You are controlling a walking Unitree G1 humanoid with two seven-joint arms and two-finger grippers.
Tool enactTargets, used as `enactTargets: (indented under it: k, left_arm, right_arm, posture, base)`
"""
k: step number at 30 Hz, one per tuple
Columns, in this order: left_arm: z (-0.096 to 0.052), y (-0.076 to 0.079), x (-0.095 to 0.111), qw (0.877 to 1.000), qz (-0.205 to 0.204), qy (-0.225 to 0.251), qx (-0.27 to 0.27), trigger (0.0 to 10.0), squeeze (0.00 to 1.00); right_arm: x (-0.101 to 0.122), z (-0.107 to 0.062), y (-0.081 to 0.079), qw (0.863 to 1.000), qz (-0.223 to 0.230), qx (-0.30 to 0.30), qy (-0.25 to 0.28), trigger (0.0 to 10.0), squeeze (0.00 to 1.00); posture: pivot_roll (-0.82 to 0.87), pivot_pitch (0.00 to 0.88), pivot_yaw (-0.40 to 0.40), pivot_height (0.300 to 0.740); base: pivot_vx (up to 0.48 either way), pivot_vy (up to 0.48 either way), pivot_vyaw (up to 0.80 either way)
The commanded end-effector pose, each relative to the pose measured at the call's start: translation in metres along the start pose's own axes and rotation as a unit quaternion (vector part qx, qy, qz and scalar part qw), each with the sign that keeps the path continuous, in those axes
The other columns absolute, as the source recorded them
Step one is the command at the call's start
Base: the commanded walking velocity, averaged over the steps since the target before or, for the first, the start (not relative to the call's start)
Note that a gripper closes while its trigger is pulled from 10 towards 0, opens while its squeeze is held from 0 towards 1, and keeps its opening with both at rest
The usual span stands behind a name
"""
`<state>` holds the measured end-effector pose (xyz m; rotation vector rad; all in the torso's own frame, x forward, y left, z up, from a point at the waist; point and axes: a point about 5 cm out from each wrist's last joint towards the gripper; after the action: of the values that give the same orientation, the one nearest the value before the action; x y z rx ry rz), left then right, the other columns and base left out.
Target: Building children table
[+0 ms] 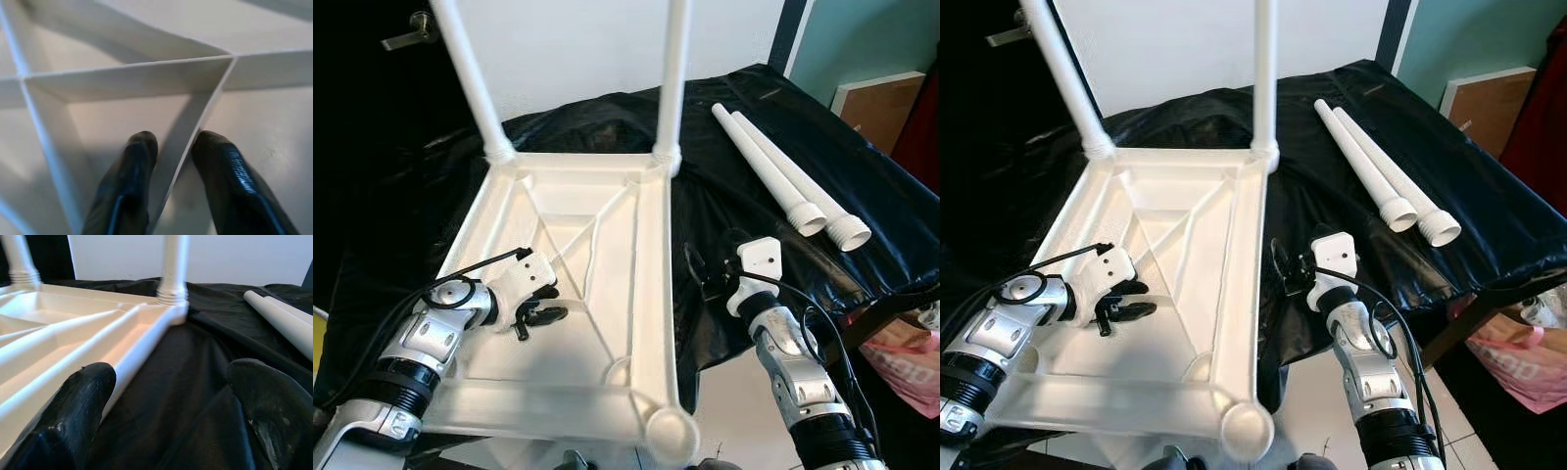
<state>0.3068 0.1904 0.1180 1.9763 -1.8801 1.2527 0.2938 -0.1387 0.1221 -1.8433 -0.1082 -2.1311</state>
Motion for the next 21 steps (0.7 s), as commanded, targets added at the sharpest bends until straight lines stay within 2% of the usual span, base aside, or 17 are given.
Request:
enactTargets:
  k: [1, 4, 5, 10, 15, 16, 19, 21]
  left_arm:
    - [-0.003, -0.004, -0.007, 0.999, -0.012, -0.024, 0.032, 0.0, 0.00]
    - [-0.004, -0.006, -0.006, 0.999, -0.011, -0.024, 0.039, 0.0, 0.00]
    - [-0.003, -0.008, -0.004, 0.999, -0.003, -0.018, 0.043, 10.0, 0.00]
    - [-0.001, -0.007, 0.008, 0.999, 0.011, 0.016, 0.043, 10.0, 0.00]
    - [-0.003, -0.011, 0.013, 0.998, -0.009, 0.038, 0.055, 10.0, 0.00]
    - [-0.004, -0.013, 0.014, 0.997, -0.015, 0.047, 0.062, 10.0, 1.00]
    - [-0.007, -0.015, 0.020, 0.995, -0.021, 0.075, 0.063, 10.0, 1.00]
    - [-0.008, -0.015, 0.025, 0.994, -0.007, 0.090, 0.064, 10.0, 1.00]
  right_arm:
    - [-0.003, -0.002, -0.001, 1.000, 0.003, -0.003, -0.007, 10.0, 0.00]
    - [-0.003, -0.002, -0.001, 1.000, 0.003, -0.003, -0.008, 10.0, 0.00]
    - [-0.003, -0.002, 0.000, 1.000, 0.003, -0.004, -0.008, 10.0, 0.00]
    - [-0.003, -0.002, 0.000, 1.000, 0.003, -0.005, -0.007, 10.0, 0.00]
    - [-0.003, -0.003, 0.000, 1.000, 0.003, -0.006, -0.007, 10.0, 0.00]
    - [-0.003, -0.003, 0.000, 1.000, 0.002, -0.007, -0.006, 10.0, 0.00]
    - [-0.002, -0.004, 0.001, 1.000, 0.000, -0.013, -0.003, 10.0, 0.00]
    - [-0.001, -0.003, 0.004, 1.000, -0.003, -0.022, 0.000, 10.0, 0.00]
  posture:
    - [-0.07, 0.066, 0.059, 0.740]
    - [-0.07, 0.068, 0.059, 0.740]
    - [-0.07, 0.068, 0.059, 0.740]
    - [-0.07, 0.069, 0.059, 0.740]
    - [-0.07, 0.069, 0.061, 0.740]
    - [-0.07, 0.071, 0.062, 0.740]
    - [-0.07, 0.073, 0.062, 0.740]
    - [-0.07, 0.075, 0.063, 0.740]
  base:
    - [0.000, 0.000, 0.00]
    - [0.000, 0.000, 0.00]
    - [0.000, 0.000, 0.00]
    - [0.000, 0.000, 0.00]
    - [0.000, 0.000, 0.00]
    - [0.000, 0.000, 0.00]
    - [0.000, 0.000, 0.00]
    - [0.000, 0.000, 0.00]
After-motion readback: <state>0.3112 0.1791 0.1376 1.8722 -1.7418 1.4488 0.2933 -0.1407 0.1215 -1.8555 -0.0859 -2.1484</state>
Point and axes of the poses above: a point about 5 cm out from each wrist's last joint towards the gripper, its own z axis pointing out of the wrist towards the gripper, its own x axis along the axis of the wrist's last joint, y = z × x, and after that the axes turned 15 degrees about z, right-handed
